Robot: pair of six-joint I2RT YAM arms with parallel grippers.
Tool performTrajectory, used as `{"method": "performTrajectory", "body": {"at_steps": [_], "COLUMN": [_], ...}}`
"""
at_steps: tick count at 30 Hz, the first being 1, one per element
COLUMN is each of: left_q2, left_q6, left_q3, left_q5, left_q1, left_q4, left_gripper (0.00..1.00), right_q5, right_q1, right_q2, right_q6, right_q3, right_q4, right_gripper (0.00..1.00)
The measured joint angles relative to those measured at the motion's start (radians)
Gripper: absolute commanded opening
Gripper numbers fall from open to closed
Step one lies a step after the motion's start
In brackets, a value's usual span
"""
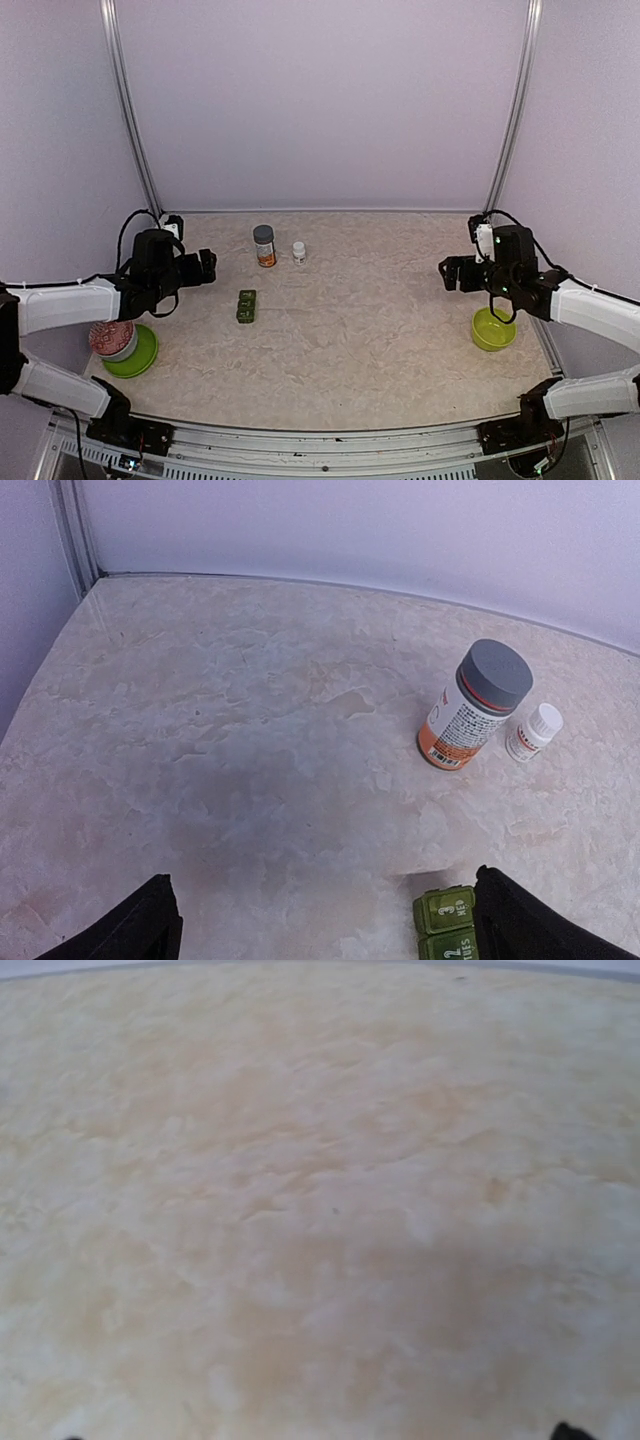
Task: Sort the pills into containers
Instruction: Reset both arms
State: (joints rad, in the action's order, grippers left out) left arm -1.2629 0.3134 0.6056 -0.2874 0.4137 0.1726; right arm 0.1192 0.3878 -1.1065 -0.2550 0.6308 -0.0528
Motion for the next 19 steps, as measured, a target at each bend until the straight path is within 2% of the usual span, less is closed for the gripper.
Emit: {"method": "performTrajectory", "body": {"at_steps": [8,19], "left_q2": [0.096,0.175], "left_q6": [0.001,0.011], "left_q3": [-0.119,-0.158], "left_q5": [0.026,0.029], "left_q1": [-0.01,-0.01], "left_q4": [0.144,0.222], "left_gripper": [0.99,0.99], "right_q5": [0.105,0.182], "right_q1": [-0.003,-0.003], "right_q2": [0.159,0.271], "right_q6": [0.0,0.014], "right_q3": [-0.096,-0.152], "right_q4": [0.034,0.135], "right_gripper": [1.0,1.0]}}
